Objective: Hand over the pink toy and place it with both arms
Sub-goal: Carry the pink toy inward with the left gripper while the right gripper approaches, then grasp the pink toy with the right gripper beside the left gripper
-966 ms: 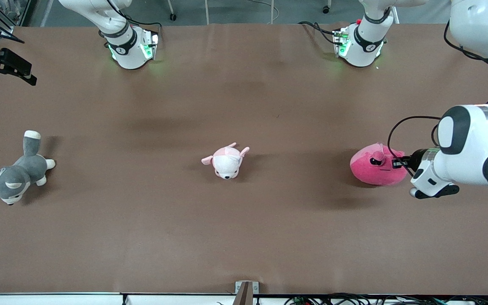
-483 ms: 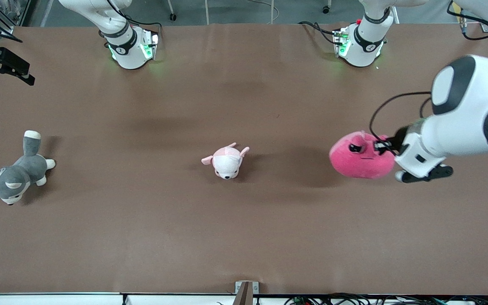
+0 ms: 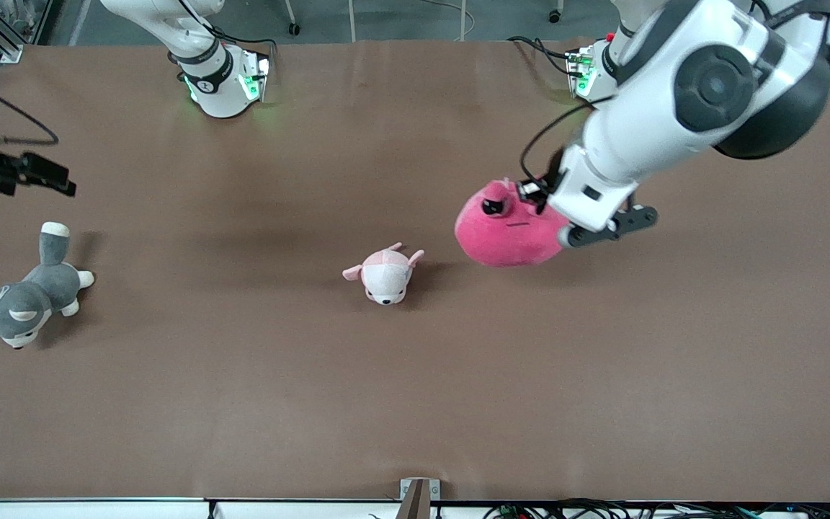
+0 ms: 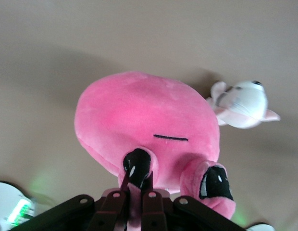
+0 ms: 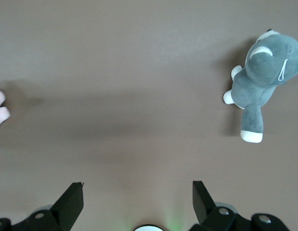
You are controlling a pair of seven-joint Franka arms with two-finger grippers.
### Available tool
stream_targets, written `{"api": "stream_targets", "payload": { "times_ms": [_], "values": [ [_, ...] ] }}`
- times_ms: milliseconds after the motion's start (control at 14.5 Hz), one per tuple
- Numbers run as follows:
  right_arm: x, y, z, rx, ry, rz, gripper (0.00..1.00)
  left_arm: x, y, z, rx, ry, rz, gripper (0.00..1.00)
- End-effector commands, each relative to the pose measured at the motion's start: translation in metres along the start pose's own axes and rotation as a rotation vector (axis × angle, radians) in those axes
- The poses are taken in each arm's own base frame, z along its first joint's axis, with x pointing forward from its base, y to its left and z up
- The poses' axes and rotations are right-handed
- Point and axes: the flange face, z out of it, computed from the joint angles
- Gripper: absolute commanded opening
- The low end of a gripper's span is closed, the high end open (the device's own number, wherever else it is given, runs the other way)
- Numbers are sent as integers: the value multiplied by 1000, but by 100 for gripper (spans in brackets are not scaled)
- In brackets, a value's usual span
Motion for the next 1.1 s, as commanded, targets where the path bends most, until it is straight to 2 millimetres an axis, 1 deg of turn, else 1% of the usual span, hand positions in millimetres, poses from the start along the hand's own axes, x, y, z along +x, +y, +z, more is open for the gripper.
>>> {"api": "stream_targets", "payload": {
  "times_ms": [0, 69, 138, 276, 345, 414, 621, 828, 966, 1034],
  "values": [
    [8, 4, 4, 12, -13, 22, 100, -41, 45, 6, -33, 7, -28, 0],
    [8, -2, 4, 12, -14, 65, 100, -60, 64, 11, -54, 18, -49, 0],
    [9, -15, 5, 17, -20, 144, 100, -79, 83, 17, -78, 30, -68, 0],
    [5, -62, 7, 40, -36, 284, 100, -107, 116, 42, -104, 25, -89, 0],
    [3, -83, 7, 55, -44, 362, 100, -118, 128, 46, -130, 37, -90, 0],
    [-1, -110, 7, 71, -56, 437, 100, -125, 134, 47, -148, 47, -84, 0],
    [-16, -168, 7, 120, -104, 586, 100, -143, 151, 68, -137, 56, -55, 0],
    [-43, -225, 2, 104, -112, 729, 100, -157, 167, 94, -114, 72, -51, 0],
    [-63, -261, -1, 95, -106, 794, 100, -166, 174, 97, -133, 87, -47, 0],
    [-70, -275, -1, 97, -104, 824, 100, -166, 175, 98, -136, 89, -47, 0]
  ]
}}
